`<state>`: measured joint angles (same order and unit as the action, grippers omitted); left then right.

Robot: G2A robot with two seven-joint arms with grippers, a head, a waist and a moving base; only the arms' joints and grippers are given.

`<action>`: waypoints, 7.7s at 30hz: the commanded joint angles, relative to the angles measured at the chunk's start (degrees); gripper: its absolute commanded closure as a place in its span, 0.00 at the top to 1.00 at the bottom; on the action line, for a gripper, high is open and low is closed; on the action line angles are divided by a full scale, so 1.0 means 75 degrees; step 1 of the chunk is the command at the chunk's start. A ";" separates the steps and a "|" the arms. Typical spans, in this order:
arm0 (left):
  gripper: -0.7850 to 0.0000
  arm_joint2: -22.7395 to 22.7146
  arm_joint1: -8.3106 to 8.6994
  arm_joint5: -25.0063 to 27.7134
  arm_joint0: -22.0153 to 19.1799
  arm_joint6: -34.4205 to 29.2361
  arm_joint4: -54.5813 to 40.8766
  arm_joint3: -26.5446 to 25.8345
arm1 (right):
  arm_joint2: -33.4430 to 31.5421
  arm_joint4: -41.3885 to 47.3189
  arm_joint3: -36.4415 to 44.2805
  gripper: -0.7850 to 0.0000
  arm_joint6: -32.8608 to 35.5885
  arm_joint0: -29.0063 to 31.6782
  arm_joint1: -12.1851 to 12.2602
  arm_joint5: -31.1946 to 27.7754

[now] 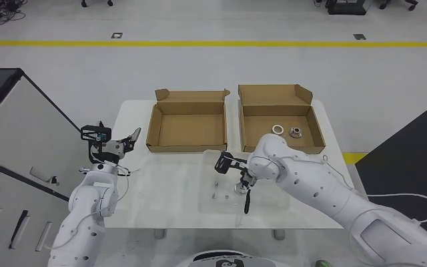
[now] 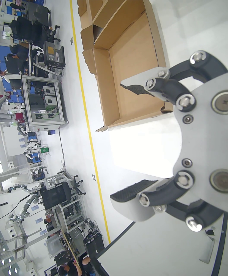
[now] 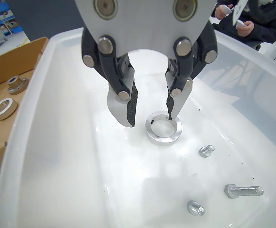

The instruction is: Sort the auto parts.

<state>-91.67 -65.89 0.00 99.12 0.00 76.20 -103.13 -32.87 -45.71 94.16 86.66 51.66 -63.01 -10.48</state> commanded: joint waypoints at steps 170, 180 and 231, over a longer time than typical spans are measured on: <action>1.00 0.0000 0.0000 0.0000 0.0000 0.0000 0.0000 0.0000 | -0.3270 1.7691 0.0051 0.00 -0.1046 0.0541 0.0399 0.1080; 1.00 0.0000 0.0000 0.0000 0.0000 0.0000 0.0000 0.0000 | -0.3782 1.6892 0.0170 0.00 -0.1455 0.0877 0.0413 0.1199; 1.00 0.0000 0.0000 0.0000 0.0000 0.0000 0.0000 0.0000 | -0.4444 1.7306 0.0357 0.00 -0.1165 0.1310 -0.0034 0.1865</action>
<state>-91.67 -65.89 0.00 99.12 0.00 76.20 -103.13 -66.20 84.09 96.83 77.93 61.49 -63.27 3.51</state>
